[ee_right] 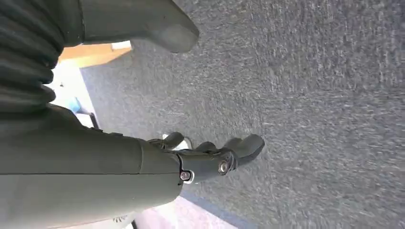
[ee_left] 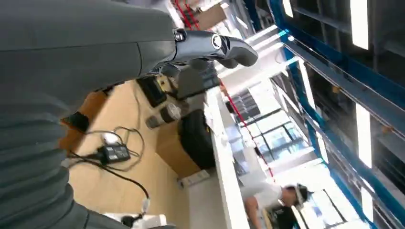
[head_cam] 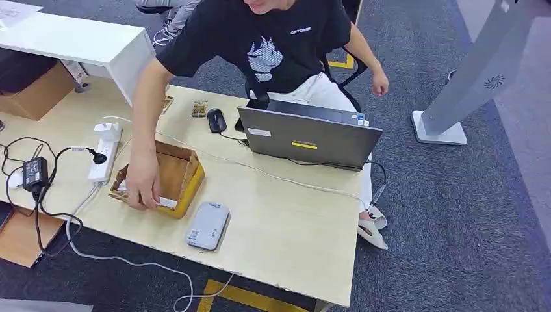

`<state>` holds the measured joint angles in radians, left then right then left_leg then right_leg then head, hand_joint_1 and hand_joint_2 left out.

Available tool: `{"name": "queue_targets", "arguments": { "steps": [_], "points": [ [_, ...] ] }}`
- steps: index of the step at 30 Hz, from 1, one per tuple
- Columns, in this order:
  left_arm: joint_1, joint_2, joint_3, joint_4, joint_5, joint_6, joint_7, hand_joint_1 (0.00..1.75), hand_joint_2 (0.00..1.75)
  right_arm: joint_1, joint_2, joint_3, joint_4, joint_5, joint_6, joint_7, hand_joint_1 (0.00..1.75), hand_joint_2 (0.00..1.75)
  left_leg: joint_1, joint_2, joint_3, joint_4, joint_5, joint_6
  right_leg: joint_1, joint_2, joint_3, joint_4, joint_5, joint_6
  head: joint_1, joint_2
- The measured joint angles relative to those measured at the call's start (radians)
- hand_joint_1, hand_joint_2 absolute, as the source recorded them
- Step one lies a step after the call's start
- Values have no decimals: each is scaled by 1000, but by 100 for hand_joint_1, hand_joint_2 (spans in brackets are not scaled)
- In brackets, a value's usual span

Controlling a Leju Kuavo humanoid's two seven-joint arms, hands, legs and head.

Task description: Pass the card to the sensor for recognition and then transmit it.

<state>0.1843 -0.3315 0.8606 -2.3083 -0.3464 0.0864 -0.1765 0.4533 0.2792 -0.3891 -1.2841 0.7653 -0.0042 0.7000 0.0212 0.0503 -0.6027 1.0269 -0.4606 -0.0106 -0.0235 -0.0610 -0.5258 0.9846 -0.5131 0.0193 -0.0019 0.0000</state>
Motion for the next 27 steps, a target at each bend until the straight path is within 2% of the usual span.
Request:
{"name": "queue_targets", "arguments": {
  "steps": [3,6,7,8,10,13,15,18,21,27],
  "points": [
    [21,-3,8,27,-3,75,38,0,175,-1,0,0,0,13,0,0,0,175,0,-1,0,0,0,0,0,0,0,0,0,0,0,0],
    [28,-5,10,40,-2,95,53,0,175,-6,0,0,0,15,0,0,0,175,0,-2,0,0,0,0,0,-1,0,0,0,0,0,0],
    [30,-5,11,50,-16,130,69,0,175,-8,0,0,0,18,3,0,0,175,0,-1,0,0,0,0,0,-1,0,0,0,0,0,0],
    [32,-5,16,67,-60,194,83,0,175,-11,0,-3,2,20,7,0,0,175,0,-1,0,0,0,0,0,-1,0,0,0,0,0,0],
    [31,-7,35,113,-180,307,106,0,175,-11,0,-3,8,15,5,0,0,175,0,-2,0,0,0,0,0,-1,0,0,0,0,0,0],
    [-5,-8,96,236,-247,392,144,0,175,-11,0,6,16,6,-3,0,0,175,0,-3,0,0,0,0,0,-3,1,0,-1,0,0,0],
    [-43,-8,148,346,-290,405,158,0,175,-8,0,21,18,-13,-25,0,0,175,0,-3,1,0,0,0,0,-3,1,0,-1,0,0,0],
    [-93,-8,237,528,-282,434,214,0,175,-9,0,42,19,-24,-43,0,0,175,0,-1,1,0,0,0,0,-1,1,0,-1,0,-1,0],
    [-118,-11,288,681,-308,476,214,0,175,-12,0,44,32,-44,-82,0,0,175,0,-2,1,0,0,0,0,-2,1,0,-1,0,0,0],
    [-140,-12,320,841,-331,481,223,0,175,-22,0,52,67,-58,-111,0,0,175,0,-2,1,0,-1,1,0,-2,1,-1,-1,0,0,0]
  ]
}}
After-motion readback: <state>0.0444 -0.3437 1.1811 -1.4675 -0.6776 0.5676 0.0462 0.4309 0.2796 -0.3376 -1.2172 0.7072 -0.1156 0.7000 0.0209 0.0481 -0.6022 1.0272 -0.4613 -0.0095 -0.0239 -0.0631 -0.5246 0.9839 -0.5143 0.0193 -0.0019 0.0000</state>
